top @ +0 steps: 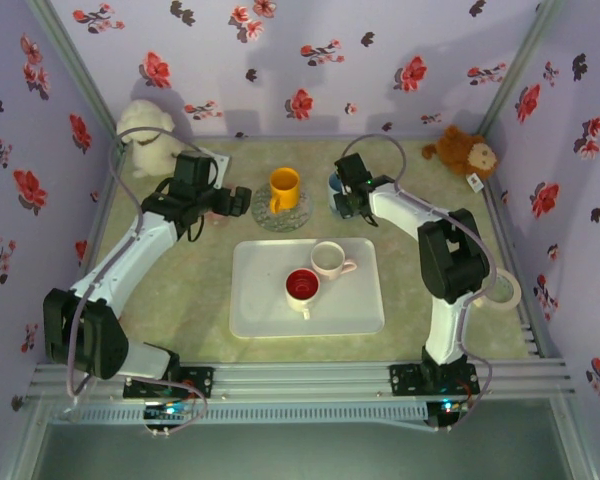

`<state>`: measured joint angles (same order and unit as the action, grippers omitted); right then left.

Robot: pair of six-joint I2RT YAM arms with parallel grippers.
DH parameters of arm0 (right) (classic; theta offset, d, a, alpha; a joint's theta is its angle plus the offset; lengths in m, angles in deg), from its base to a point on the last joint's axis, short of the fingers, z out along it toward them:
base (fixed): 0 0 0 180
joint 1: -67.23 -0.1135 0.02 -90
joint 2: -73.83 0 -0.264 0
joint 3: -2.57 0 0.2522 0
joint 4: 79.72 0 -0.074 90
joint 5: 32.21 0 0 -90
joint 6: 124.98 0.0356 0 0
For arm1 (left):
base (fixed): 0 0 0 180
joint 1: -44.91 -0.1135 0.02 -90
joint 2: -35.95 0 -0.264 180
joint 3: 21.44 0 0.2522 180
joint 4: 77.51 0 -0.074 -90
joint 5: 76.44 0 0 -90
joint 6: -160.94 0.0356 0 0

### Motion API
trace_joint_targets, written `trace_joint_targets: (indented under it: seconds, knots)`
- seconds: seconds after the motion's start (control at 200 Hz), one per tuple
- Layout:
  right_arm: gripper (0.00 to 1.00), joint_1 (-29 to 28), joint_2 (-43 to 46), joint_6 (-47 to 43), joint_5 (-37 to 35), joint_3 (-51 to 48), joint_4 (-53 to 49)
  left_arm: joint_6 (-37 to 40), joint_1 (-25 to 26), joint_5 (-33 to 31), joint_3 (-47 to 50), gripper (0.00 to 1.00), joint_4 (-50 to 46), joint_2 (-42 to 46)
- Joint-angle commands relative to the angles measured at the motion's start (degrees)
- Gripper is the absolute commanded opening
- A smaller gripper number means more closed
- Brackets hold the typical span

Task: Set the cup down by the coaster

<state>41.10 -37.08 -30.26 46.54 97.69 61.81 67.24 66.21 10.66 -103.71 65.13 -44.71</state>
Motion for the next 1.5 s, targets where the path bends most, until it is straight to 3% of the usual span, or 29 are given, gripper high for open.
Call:
trace_joint_targets:
  seconds: [0.0,0.845,1.025,1.12,1.22,1.495]
  knots:
    - [0.0,0.38,0.9,1.37,-2.63,1.66,4.18,1.26,-0.54,0.53,-1.01,0.99,0.66,-0.7]
    - [0.0,0.55,-0.45,10.46,2.6,-3.86,7.37,1.02,-0.54,0.79,-1.01,1.0,1.07,-1.79]
    - [0.1,0.51,-0.78,10.23,3.48,-4.63,7.39,0.81,-0.56,0.8,-0.86,0.99,1.26,-1.95]
    - [0.11,0.55,-1.23,10.3,3.58,-4.74,7.32,0.8,-0.56,0.79,-0.84,0.99,1.36,-1.99]
    - [0.0,0.54,-1.38,10.67,3.56,-4.73,7.48,0.8,-0.55,0.79,-0.92,1.0,1.31,-1.94]
    - [0.0,0.34,3.21,10.0,1.46,-6.18,10.58,0.63,-0.64,0.62,-0.84,0.99,1.6,-2.13]
